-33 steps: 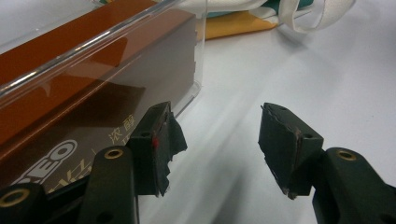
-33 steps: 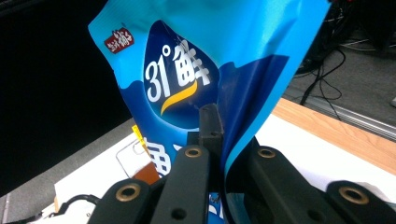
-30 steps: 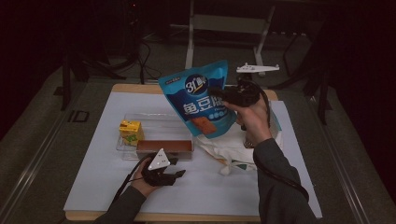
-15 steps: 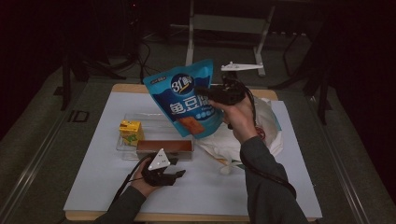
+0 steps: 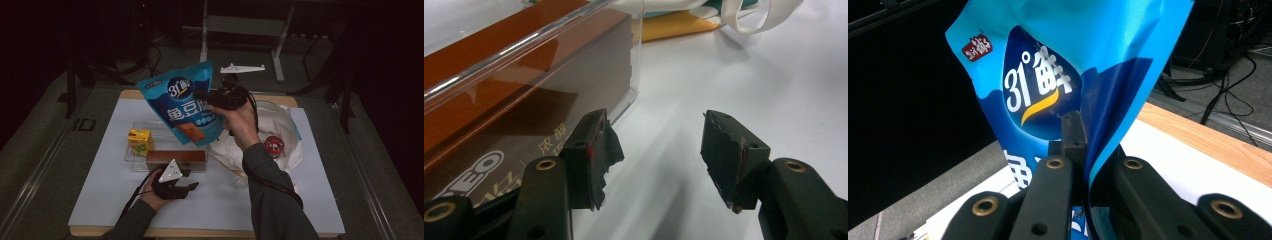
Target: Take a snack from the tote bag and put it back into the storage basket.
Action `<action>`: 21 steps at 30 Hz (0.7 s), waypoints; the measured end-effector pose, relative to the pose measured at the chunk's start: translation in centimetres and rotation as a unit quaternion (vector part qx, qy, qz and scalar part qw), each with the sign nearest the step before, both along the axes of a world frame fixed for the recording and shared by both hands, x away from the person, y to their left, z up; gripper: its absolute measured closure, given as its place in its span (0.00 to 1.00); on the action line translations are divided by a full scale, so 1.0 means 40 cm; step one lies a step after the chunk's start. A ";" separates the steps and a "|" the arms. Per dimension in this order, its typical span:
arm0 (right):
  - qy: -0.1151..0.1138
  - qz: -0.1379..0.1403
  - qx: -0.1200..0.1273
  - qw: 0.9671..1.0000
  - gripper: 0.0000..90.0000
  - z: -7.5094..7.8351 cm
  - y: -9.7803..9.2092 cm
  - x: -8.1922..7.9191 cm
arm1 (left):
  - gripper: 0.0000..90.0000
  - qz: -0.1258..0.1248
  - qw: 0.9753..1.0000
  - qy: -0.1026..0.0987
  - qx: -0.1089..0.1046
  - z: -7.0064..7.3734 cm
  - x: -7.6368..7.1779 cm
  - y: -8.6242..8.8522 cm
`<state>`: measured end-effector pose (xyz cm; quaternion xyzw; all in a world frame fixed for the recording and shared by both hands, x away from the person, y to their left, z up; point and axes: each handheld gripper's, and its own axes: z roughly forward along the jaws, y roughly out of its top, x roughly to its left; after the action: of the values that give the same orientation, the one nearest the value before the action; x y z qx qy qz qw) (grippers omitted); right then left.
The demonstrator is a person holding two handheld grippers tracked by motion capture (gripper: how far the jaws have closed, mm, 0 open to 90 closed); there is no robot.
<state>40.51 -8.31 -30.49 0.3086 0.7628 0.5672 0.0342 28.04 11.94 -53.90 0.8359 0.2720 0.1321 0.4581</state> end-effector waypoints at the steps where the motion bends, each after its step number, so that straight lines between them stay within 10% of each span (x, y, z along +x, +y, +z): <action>1: 0.000 0.000 0.000 1.000 0.99 0.001 0.004 0.002 | 0.50 0.000 1.000 0.000 0.000 0.000 0.000 0.000; 21: 0.018 -0.028 0.005 0.999 0.99 -0.032 0.070 0.049 | 0.50 -0.001 1.000 -0.001 -0.003 0.000 0.000 0.001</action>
<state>42.46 -5.50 -31.77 0.3400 0.7514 0.5644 0.0341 28.04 11.97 -53.91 0.8349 0.2707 0.1318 0.4608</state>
